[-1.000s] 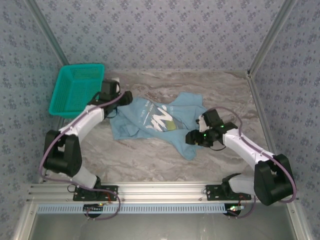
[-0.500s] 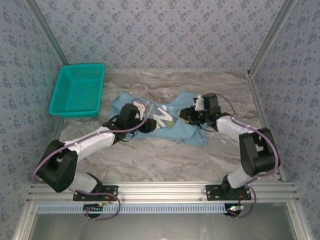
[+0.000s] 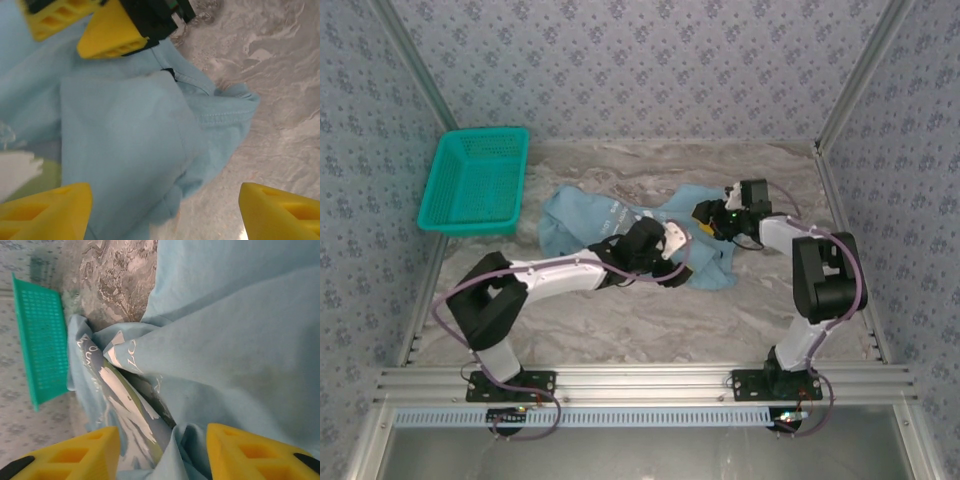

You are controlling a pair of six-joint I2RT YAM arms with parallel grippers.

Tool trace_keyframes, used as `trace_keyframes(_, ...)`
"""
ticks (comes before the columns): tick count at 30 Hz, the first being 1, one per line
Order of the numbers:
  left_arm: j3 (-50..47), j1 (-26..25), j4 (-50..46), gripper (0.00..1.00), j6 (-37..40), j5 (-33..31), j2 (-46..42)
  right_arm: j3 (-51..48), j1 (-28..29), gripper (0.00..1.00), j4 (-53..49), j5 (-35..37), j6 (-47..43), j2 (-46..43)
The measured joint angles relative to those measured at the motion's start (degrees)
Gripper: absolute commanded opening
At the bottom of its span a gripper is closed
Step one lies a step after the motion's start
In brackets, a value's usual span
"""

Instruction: Fold the inside-out t-shirt

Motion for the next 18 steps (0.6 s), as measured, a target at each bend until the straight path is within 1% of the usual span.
trace_keyframes(4, 6.3, -3.2, -2.1, 0.77, 8.5, -4.8, 6.0, 0.4, -1.9, 0.53, -6.2, 3.5, -6.4, -3.8)
trace_keyframes(7, 10.8, -5.2, -4.6, 0.70, 13.5, -8.3, 11.2, 0.0, -3.4, 0.52, -8.5, 4.9, -8.9, -5.2)
trace_keyframes(10, 14.5, -5.8, -6.4, 0.49, 17.1, -10.9, 15.8, -1.2, -4.7, 0.52, -9.7, 5.2, -10.3, -5.9)
trace_keyframes(12, 16.0, -5.3, -7.5, 0.39, 18.9, -12.2, 17.7, -2.5, -5.5, 0.52, -10.6, 5.7, -10.9, -6.9)
trace_keyframes(13, 16.4, -4.9, -8.0, 0.36, 19.1, -12.3, 18.1, -3.1, -5.7, 0.52, -11.1, 6.1, -11.2, -7.6)
trace_keyframes(15, 17.1, -3.4, -9.3, 0.30, 18.6, -10.5, 18.2, -4.2, -6.0, 0.52, -12.5, 7.1, -12.0, -9.5)
trace_keyframes(18, 18.9, 0.0, -10.2, 0.27, 16.1, -4.3, 18.1, -5.2, -6.1, 0.52, -14.1, 8.7, -13.3, -12.8)
